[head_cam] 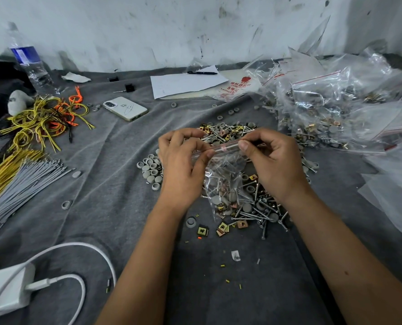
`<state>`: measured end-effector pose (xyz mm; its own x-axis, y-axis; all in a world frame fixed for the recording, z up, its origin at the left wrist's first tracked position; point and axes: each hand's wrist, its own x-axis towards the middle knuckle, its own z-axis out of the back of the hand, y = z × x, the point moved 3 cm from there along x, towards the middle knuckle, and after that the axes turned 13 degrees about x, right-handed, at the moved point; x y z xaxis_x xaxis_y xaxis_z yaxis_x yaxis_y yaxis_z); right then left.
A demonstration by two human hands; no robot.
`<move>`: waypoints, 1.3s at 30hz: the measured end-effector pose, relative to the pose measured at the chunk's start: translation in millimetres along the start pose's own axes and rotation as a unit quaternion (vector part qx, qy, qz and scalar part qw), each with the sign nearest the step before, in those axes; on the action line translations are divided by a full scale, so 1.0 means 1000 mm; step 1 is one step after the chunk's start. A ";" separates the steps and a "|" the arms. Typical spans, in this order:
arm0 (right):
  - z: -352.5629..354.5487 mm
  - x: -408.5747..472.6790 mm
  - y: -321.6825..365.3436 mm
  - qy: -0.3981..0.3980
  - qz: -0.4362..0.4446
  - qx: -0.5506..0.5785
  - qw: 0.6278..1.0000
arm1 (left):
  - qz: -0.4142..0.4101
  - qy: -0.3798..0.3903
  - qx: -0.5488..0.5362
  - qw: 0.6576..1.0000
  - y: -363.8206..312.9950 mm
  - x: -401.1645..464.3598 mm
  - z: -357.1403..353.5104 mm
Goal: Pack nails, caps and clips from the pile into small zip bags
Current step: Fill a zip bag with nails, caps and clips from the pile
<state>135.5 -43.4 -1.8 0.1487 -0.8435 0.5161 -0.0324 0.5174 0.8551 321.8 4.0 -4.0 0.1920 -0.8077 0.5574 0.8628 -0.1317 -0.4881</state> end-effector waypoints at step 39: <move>0.011 0.006 0.002 0.046 0.047 -0.120 0.991 | -0.014 -0.016 -0.078 0.997 0.002 -0.002 -0.001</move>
<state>125.7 -48.6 3.8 0.2467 -0.7786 0.5771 0.1841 0.6223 0.7609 322.2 4.7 -6.7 0.1860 -0.7846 0.5914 0.7857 -0.2426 -0.5690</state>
